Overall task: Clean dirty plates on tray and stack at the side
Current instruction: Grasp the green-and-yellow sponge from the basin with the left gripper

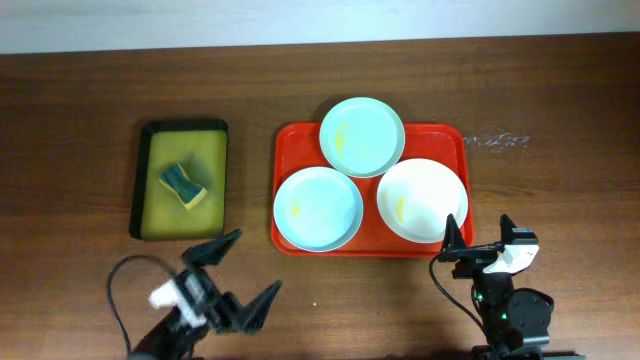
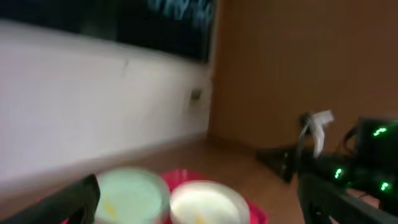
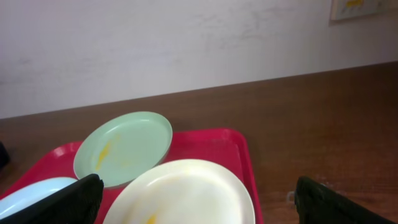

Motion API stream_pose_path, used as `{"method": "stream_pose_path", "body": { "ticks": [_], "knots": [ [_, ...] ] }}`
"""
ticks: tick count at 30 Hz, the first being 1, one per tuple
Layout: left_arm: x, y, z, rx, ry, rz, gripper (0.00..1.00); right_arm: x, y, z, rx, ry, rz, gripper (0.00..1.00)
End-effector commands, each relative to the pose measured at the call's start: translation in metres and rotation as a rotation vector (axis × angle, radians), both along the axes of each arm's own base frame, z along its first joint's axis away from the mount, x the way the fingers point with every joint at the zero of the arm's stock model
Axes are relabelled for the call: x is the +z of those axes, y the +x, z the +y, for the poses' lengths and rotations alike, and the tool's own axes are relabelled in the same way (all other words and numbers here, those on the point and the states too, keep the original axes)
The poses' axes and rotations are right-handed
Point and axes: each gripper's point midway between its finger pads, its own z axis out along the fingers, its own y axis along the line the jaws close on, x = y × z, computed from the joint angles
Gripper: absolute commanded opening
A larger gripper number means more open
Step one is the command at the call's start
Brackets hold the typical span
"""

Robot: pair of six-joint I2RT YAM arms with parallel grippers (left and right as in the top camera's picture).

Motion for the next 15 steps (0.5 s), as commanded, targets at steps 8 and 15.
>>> {"method": "stream_pose_path", "body": {
  "ticks": [8, 15],
  "knots": [
    [0.104, 0.025, 0.022, 0.250, 0.276, 0.092, 0.99, -0.003, 0.000, -0.001, -0.005, -0.011, 0.005, 0.99],
    [0.089, 0.098, 0.053, 0.389, 0.309, 0.615, 0.99, -0.003, 0.000, -0.001, -0.005, -0.011, 0.005, 0.99]
  ]
}}
